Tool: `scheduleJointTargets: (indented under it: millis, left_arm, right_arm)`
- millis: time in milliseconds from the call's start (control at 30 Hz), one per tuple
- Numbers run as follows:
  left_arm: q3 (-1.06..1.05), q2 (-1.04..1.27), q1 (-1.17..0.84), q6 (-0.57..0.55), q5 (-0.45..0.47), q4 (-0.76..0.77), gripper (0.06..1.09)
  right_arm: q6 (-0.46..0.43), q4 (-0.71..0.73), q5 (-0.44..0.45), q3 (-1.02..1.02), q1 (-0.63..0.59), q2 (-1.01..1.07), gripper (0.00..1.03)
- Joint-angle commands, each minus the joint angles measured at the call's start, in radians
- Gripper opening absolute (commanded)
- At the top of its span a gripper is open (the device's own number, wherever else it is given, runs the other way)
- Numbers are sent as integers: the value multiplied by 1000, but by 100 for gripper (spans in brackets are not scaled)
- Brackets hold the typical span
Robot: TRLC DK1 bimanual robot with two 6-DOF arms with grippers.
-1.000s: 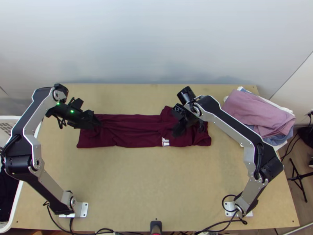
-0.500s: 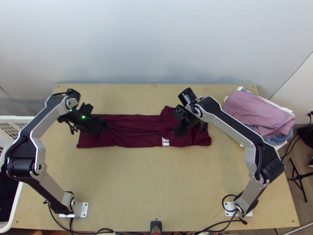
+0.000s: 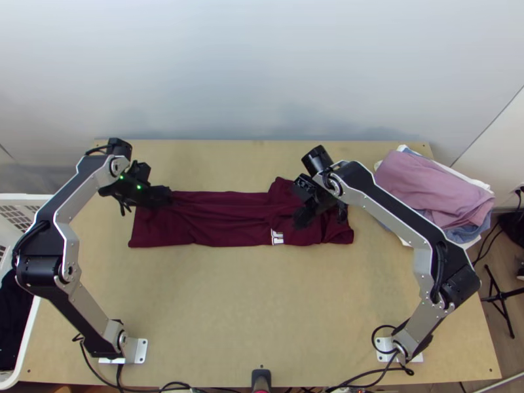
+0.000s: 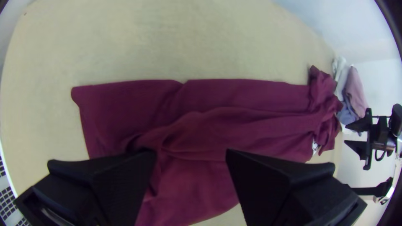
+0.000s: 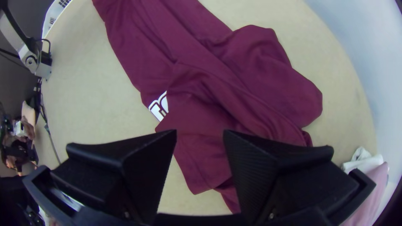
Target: Fold the t-shirt
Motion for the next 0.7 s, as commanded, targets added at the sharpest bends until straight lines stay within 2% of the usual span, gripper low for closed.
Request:
scheduleJointTargets:
  millis: [0,233,333,400,467,667]
  left_arm:
    - [92,37,47,102,-123,8,87]
    - [272,68,96,128,-184,1,87]
    - [332,80,102,129,-182,-96,87]
    - [324,77,102,143,-150,-206,87]
    - [256,56,111,162,-78,-266,87]
    - [62,22,194,171,18,-265,87]
  right_arm:
    - [-4,0,0,7,-1,-2,54]
    - [-3,-1,-2,-7,-1,-8,54]
    - [-3,-3,-2,-8,1,-13,54]
    - [0,-4,-2,-12,1,-17,54]
    - [2,-4,-2,-19,1,-24,54]
    - [0,-4,-2,-28,2,-28,54]
